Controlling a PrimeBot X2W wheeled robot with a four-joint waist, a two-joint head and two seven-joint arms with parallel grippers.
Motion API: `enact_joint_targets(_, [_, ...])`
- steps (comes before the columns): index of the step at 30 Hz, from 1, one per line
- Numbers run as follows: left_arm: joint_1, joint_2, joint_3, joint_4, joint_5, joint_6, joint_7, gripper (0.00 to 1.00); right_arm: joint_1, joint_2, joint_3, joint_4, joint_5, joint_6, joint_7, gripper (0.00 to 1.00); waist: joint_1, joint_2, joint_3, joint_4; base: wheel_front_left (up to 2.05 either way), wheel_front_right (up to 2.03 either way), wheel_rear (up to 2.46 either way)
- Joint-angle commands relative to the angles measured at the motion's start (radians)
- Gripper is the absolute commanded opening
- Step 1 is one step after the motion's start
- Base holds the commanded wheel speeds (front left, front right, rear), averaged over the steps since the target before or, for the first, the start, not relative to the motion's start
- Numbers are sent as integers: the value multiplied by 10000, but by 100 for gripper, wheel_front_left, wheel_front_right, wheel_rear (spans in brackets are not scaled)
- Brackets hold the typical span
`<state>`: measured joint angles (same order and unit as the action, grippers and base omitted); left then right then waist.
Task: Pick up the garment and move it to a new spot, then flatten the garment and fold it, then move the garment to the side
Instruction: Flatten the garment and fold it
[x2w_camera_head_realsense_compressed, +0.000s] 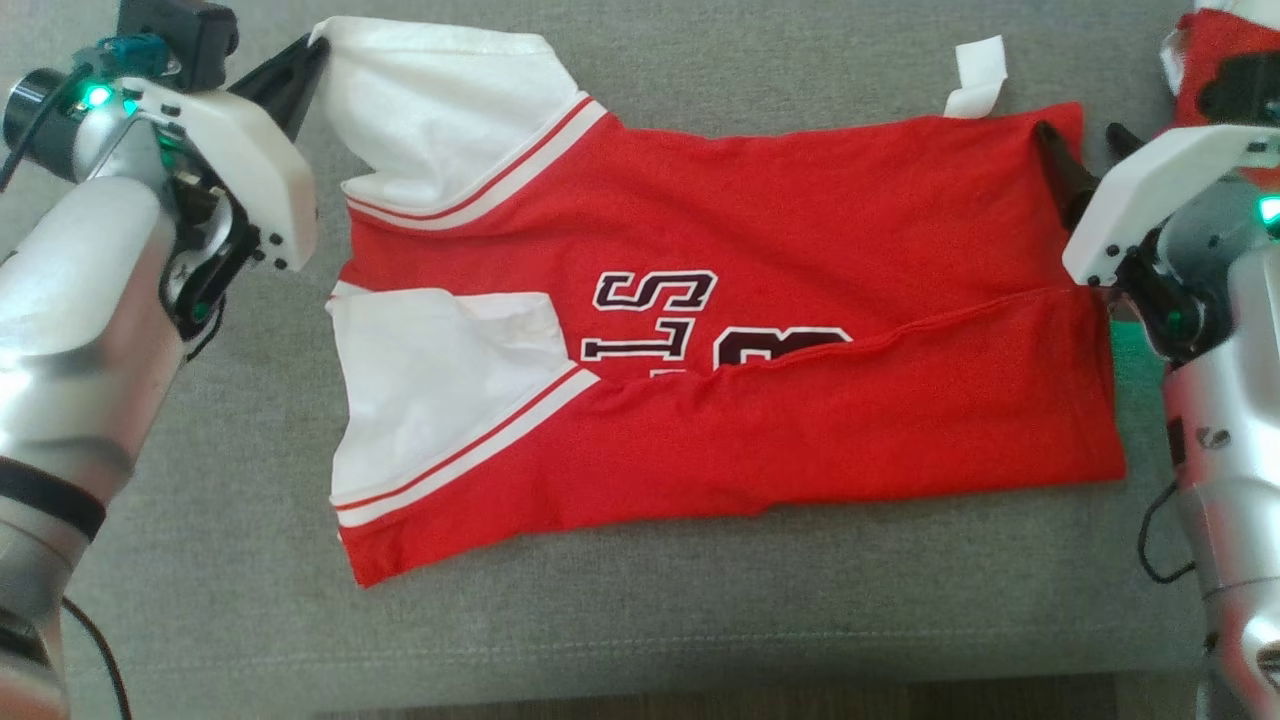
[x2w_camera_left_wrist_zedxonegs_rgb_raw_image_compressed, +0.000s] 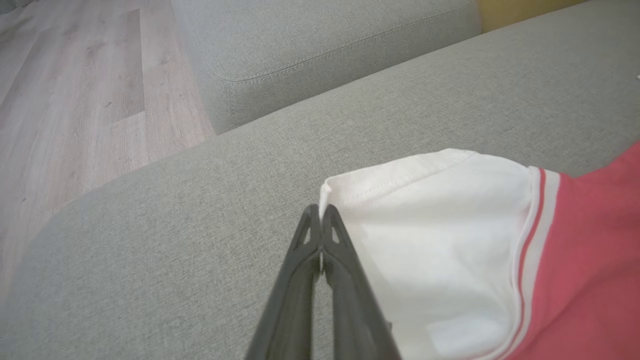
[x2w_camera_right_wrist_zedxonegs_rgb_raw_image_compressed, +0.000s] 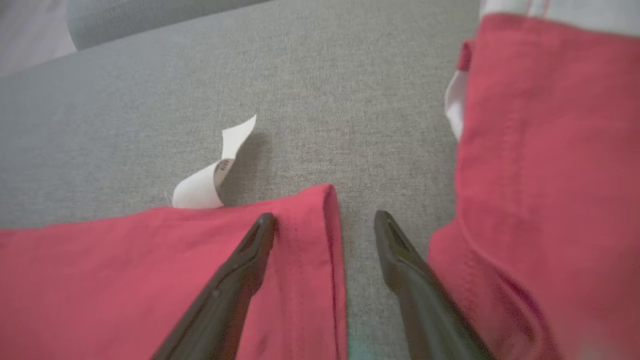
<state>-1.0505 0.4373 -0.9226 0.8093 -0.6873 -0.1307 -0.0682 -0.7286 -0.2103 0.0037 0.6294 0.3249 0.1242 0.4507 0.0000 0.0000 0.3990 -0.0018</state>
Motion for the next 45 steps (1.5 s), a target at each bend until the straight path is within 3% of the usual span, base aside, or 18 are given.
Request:
enact_joint_targets(1, [-425, 359, 336, -236, 109, 101, -75, 0, -361, -147, 269, -152, -139, 65, 28, 100, 0, 0, 97, 48, 0, 0, 0])
enact_joint_targets(7, [-554, 325, 307, -398, 98, 152, -34, 0, -835, -342, 795, 537, -78, 65, 342, 100, 0, 0, 305, 158, 0, 0, 0])
enact_joint_targets(8, [-572, 326, 313, -392, 87, 173, -24, 0, -891, -383, 917, 625, -27, 65, 471, 39, 0, 0, 321, 169, 0, 0, 0])
enact_joint_targets(9, [-599, 334, 320, -380, 79, 186, -17, 0, -944, -430, 1030, 680, 39, 65, 577, 0, 0, 0, 340, 178, 0, 0, 0])
enact_joint_targets(16, [-810, 340, 406, -253, 77, 380, -216, 0, -1422, -635, 1227, 594, 562, 65, 342, 0, 0, 0, 467, 169, 0, 0, 0])
enact_joint_targets(25, [-1630, 307, 732, 170, 206, 786, -1087, 0, -2528, -567, 1263, 526, 816, 65, -1170, 0, 0, 0, 841, 146, 0, 0, 0])
enact_joint_targets(35, [-2770, -155, 1112, 924, 454, 1205, -1827, 0, -3958, -282, 811, 1371, 942, 65, -3326, 0, 0, 0, 1173, 231, 0, 0, 0])
enact_joint_targets(45, [-2376, -500, 1221, 923, 816, 986, -1931, 0, -3758, -404, 1364, 2025, 1532, 65, -3970, 0, 0, 0, 943, 331, 0, 0, 0])
